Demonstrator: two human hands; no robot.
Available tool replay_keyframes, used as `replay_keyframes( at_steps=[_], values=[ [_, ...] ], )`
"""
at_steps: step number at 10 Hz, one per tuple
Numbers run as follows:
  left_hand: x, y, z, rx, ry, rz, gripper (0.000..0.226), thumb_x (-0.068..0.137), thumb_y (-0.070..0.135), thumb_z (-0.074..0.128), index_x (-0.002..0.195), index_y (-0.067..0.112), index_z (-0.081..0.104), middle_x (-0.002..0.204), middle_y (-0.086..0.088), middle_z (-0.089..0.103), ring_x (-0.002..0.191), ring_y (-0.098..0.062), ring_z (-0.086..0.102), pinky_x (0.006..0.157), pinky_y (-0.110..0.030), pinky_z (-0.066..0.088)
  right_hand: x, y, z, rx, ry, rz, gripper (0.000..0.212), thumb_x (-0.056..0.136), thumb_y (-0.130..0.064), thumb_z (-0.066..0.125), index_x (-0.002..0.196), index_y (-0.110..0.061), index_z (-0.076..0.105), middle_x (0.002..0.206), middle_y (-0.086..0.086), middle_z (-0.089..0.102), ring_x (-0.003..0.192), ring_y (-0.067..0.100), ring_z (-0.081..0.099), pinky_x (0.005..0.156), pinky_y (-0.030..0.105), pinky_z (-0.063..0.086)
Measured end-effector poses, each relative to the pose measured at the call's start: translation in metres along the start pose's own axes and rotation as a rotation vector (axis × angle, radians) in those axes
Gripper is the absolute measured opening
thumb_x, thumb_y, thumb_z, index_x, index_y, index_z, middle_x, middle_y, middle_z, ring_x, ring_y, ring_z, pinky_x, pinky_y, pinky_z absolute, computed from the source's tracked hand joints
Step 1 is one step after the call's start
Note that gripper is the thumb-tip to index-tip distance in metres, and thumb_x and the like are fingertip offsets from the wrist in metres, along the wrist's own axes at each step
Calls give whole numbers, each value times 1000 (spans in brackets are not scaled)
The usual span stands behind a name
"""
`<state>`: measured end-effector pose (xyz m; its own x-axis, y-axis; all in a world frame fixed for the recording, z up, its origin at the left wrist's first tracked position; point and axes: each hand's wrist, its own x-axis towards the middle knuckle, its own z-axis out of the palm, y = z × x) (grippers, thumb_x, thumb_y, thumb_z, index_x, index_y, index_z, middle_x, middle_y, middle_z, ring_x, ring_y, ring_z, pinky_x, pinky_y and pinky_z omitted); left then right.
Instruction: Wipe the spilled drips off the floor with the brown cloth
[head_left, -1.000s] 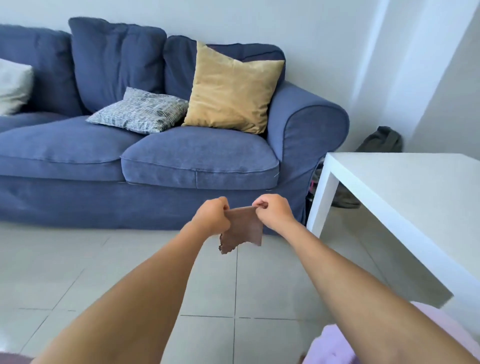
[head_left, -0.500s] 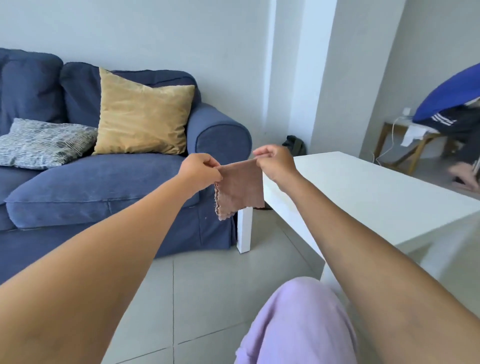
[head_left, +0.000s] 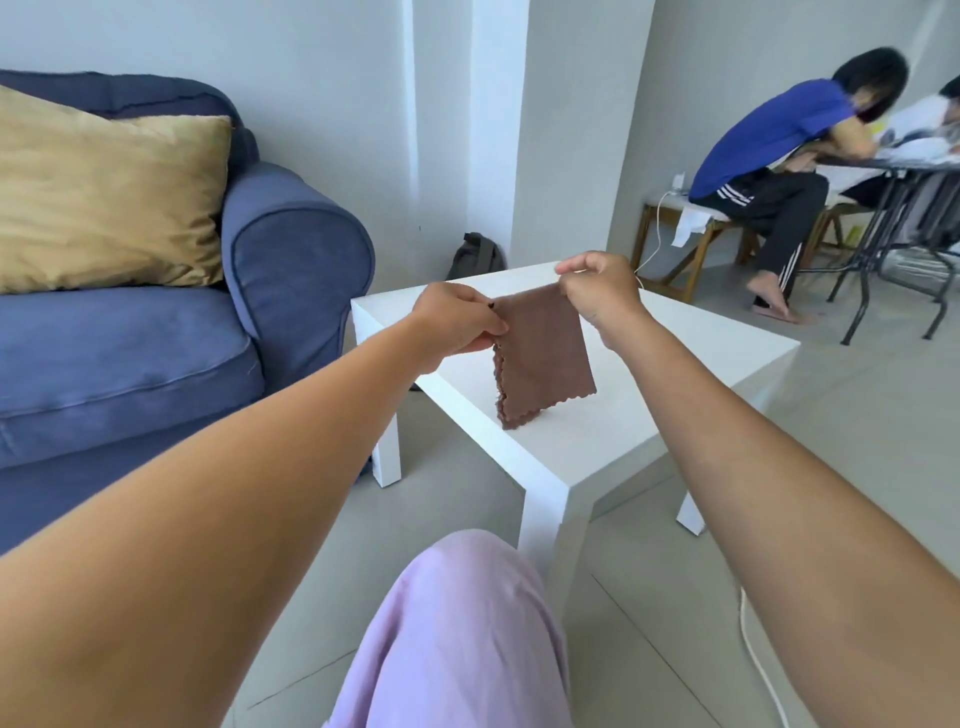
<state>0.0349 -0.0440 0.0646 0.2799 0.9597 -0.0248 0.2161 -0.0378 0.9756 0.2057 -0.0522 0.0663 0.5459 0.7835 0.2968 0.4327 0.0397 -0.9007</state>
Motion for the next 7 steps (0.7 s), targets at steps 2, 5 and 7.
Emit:
replay_keyframes(
  at_steps=[2,5,7],
  values=[
    [37,-31,4,81,166,-74,25,76,0,67,59,15,58,66,-6,59,73,-25,62,82,-37,60,17,23,29,-151,-55,-34,32,82,-3,47,104,-14,68,89,-2,60,87,15,57,73,20,45],
    [75,-58,8,212,249,-73,17,72,1,50,77,14,60,78,-9,54,67,-24,48,59,-26,41,49,54,77,-370,-101,-54,31,83,-3,48,102,-15,70,112,2,70,104,21,63,84,25,47],
    [79,-74,2,316,185,-65,6,81,10,51,82,12,57,83,-8,55,74,-24,50,67,-30,43,46,76,91,-452,-166,23,34,86,-9,50,115,-17,68,126,3,66,117,23,60,97,28,46]
  ],
)
